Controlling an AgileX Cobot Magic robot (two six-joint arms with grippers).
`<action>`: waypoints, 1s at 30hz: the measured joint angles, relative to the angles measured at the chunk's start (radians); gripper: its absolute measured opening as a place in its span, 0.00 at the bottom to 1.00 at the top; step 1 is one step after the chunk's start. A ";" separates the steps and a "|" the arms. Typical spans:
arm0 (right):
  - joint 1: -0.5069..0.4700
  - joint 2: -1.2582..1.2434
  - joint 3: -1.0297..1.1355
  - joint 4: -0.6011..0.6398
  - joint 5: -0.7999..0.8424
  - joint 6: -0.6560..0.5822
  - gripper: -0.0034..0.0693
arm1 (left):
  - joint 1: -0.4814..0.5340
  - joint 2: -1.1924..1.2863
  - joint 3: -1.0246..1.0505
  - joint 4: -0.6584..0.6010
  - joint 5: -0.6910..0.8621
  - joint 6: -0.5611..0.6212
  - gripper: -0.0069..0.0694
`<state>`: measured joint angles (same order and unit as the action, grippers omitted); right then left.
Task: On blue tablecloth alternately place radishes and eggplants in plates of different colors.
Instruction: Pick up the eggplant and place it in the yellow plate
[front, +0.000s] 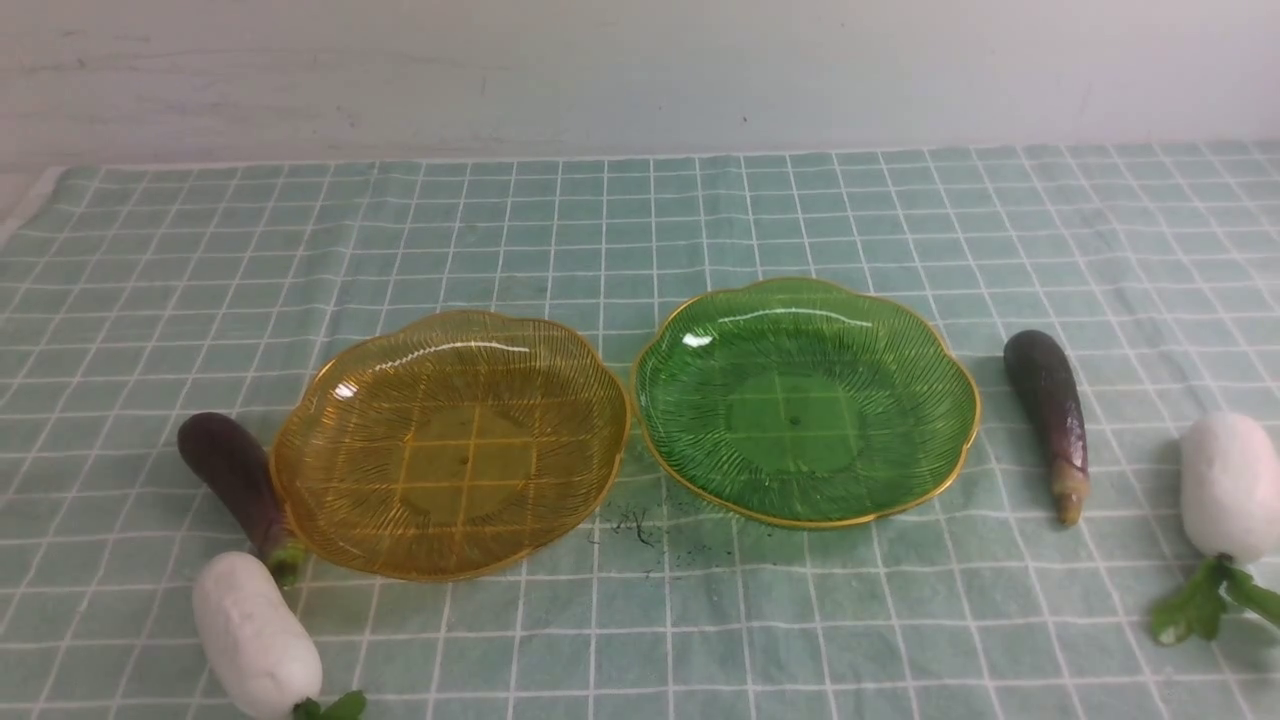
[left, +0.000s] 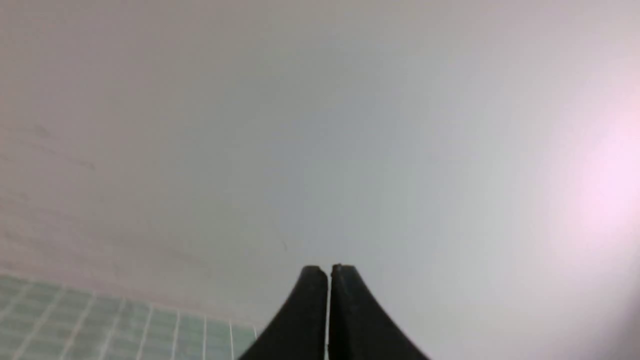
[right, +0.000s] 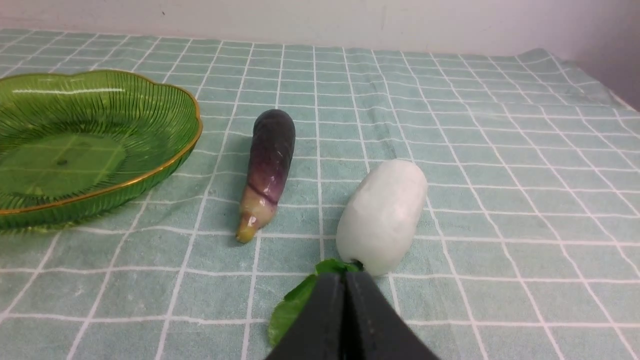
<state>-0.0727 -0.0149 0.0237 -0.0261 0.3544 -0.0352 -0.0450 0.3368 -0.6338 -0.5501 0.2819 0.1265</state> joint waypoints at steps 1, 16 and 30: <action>0.000 0.000 0.003 0.018 -0.026 0.009 0.03 | 0.000 0.079 -0.052 0.005 0.083 0.005 0.08; 0.000 0.000 0.006 0.548 -0.411 0.207 0.03 | 0.175 0.869 -0.264 0.314 0.497 -0.180 0.09; 0.019 0.464 -0.661 0.376 0.345 -0.010 0.03 | 0.329 1.305 -0.502 0.182 0.446 -0.085 0.28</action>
<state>-0.0540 0.4488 -0.6376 0.3500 0.6999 -0.0452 0.2841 1.6421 -1.1359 -0.3682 0.7279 0.0410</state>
